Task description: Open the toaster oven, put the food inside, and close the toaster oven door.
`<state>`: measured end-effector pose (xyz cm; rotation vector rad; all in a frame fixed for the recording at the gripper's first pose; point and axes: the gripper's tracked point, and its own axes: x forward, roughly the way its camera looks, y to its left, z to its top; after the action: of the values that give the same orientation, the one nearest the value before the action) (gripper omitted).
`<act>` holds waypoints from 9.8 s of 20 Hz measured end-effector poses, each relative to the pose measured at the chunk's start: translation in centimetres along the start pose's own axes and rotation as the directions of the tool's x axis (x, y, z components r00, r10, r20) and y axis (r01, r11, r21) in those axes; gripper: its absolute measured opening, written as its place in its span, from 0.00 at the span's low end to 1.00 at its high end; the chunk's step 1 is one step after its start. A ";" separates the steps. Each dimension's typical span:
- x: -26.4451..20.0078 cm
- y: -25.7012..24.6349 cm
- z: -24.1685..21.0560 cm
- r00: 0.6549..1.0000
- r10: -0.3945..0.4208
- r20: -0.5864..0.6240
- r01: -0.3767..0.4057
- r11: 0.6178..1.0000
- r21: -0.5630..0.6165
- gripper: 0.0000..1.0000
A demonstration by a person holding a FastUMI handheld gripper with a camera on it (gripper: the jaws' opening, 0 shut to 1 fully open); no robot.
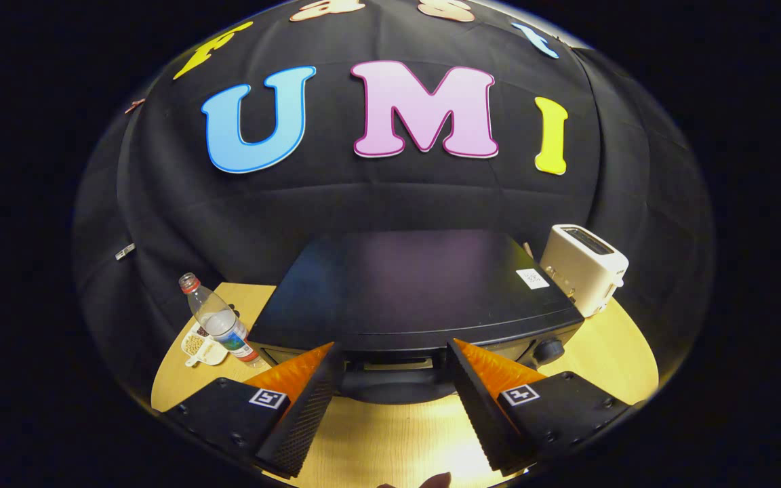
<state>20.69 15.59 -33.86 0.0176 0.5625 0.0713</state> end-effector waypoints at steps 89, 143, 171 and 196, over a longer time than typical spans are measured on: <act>-15.2 -16.1 -16.6 0.877 0.359 -0.318 0.191 0.349 0.918 0.05; -10.3 -4.3 -17.0 0.959 0.069 -0.276 0.041 0.926 0.376 0.99; -6.8 -2.4 -20.6 0.926 -0.039 -0.376 0.039 0.999 -0.007 0.99; -20.3 -7.6 0.9 0.977 -0.037 0.208 0.045 0.998 -0.034 0.99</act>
<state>4.52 6.53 -22.55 -0.0237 0.3527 0.0389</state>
